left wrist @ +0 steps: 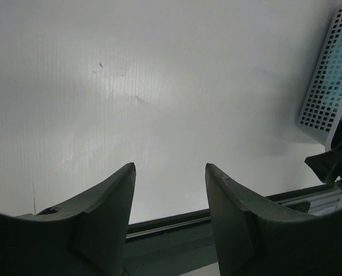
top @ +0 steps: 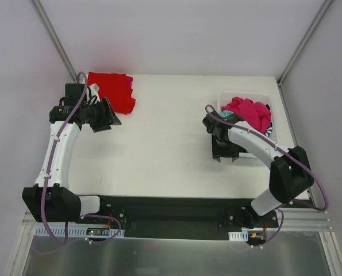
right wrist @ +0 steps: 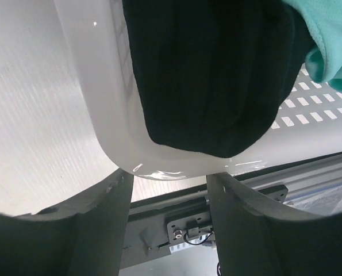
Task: Fold and stack the t-shirts
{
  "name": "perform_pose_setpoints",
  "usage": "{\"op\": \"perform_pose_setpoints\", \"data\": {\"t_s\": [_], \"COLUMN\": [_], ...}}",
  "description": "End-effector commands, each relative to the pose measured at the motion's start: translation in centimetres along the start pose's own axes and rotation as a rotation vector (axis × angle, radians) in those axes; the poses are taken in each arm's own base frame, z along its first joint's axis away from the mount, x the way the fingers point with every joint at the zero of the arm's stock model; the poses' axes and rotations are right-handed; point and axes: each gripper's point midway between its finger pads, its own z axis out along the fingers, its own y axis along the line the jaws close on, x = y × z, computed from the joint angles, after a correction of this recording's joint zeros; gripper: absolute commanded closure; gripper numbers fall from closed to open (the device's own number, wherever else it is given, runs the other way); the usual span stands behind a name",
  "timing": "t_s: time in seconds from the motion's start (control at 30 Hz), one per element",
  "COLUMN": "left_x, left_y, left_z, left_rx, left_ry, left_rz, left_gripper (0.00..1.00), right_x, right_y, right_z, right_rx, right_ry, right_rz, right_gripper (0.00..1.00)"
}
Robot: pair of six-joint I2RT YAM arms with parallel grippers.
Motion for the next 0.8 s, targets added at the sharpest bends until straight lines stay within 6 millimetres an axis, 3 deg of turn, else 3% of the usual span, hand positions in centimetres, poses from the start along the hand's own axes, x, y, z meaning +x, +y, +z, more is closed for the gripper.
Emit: {"op": "perform_pose_setpoints", "data": {"t_s": [0.0,0.4,0.77], "left_x": [0.4,0.5,0.4], "left_y": [-0.6,-0.5,-0.4], "left_z": [-0.8,-1.0,-1.2], "left_rx": [0.018,0.006,-0.002], "left_ry": [-0.007,-0.010,-0.007], "left_rz": [0.021,0.036,0.038], "left_gripper": [0.48,0.48,0.48], "right_x": [-1.7,-7.1,-10.6], "right_y": [-0.6,-1.9,-5.1], "right_z": [0.0,1.4,3.4], "right_rx": [0.003,-0.018,-0.003], "right_ry": [-0.023,0.011,0.058], "right_rz": [0.011,0.052,0.126], "right_gripper": [0.44,0.46,0.47]}}
